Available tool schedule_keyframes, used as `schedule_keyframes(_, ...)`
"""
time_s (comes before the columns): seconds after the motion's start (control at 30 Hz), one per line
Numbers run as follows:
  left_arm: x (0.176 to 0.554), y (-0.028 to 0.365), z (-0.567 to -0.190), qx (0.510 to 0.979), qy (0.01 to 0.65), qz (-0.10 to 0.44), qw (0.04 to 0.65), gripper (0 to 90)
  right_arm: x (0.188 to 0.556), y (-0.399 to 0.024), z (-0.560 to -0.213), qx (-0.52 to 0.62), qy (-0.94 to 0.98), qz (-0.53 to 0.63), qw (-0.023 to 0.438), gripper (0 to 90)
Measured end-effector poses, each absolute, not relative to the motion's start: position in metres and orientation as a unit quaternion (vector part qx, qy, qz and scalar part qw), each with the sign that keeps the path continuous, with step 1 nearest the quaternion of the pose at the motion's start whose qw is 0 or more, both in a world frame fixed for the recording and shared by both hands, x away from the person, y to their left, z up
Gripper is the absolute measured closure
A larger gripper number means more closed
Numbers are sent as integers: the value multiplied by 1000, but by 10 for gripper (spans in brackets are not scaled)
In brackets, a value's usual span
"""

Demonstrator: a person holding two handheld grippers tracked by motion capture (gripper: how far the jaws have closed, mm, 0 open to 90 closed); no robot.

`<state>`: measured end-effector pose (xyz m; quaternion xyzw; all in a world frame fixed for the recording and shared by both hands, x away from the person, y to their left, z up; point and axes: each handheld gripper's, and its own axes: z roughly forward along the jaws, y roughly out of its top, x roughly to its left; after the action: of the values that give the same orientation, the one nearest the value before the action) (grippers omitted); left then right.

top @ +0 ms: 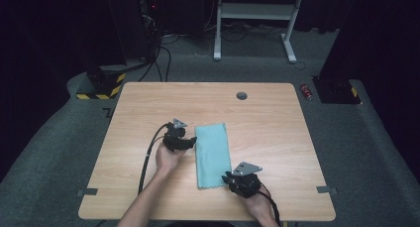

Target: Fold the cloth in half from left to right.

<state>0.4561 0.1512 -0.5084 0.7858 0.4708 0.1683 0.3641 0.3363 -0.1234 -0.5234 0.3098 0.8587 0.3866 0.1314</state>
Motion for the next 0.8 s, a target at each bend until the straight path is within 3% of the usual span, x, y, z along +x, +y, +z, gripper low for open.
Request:
schedule_keyframes(0.23, 427, 141, -509, 797, 446, 156, 375, 403, 337, -124, -524, 312, 858, 388, 129, 737)
schedule_keyframes(0.8, 384, 136, -523, 804, 433, 187, 362, 399, 336, -122, -523, 304, 861, 384, 137, 737)
